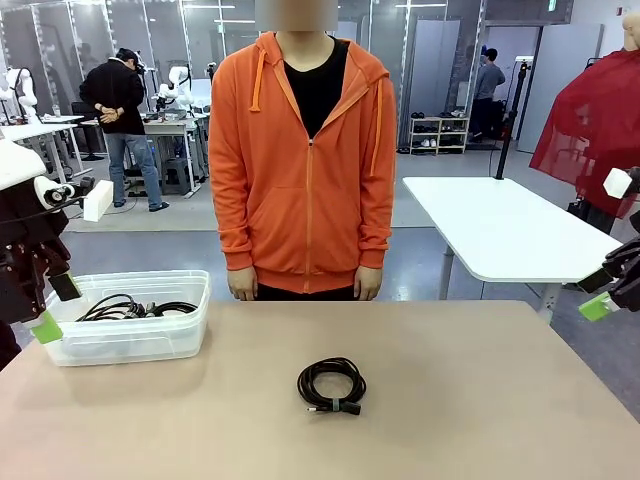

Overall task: Organize and store the cables.
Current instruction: Place the USB Extension Cable into the Organizing box.

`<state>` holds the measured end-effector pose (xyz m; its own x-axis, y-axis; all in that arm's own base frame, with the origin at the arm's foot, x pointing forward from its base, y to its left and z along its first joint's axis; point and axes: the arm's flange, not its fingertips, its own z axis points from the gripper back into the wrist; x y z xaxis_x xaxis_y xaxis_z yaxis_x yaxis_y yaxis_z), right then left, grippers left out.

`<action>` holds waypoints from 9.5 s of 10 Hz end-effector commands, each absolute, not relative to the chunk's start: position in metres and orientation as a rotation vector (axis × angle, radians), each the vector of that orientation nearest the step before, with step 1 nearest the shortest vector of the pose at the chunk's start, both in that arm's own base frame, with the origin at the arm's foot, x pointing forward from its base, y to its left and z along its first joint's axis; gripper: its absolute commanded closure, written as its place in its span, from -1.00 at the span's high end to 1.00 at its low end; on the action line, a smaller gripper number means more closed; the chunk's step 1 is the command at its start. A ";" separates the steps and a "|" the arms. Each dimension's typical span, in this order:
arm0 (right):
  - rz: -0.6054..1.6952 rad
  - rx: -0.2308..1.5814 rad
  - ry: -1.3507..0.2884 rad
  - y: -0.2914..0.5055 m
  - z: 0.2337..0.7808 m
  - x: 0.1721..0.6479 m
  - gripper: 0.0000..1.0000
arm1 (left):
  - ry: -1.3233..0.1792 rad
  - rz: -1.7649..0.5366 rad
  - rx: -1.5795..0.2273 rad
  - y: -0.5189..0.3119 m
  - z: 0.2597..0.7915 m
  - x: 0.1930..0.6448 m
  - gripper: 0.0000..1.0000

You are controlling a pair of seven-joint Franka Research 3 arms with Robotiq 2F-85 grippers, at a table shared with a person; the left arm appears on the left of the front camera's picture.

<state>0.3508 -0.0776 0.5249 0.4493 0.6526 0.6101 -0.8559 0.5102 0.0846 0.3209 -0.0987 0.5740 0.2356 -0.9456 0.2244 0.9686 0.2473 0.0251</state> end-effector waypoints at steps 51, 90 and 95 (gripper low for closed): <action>0.974 0.398 -0.547 -0.078 0.526 0.350 1.00 | -0.016 -1.551 -0.123 -0.469 0.372 0.437 1.00; 0.974 0.398 -0.547 -0.078 0.526 0.350 1.00 | -0.073 -1.520 -0.106 -0.448 0.387 0.474 -1.00; 0.974 0.398 -0.547 -0.078 0.526 0.350 1.00 | -0.073 -1.611 -0.135 -0.406 0.499 0.491 -1.00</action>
<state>0.3508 -0.0770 0.5255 0.4480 0.6544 0.6092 -0.8565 0.5094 0.0827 0.4905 -0.4080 0.5012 -0.0250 -0.9908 0.1329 0.9995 -0.0276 -0.0175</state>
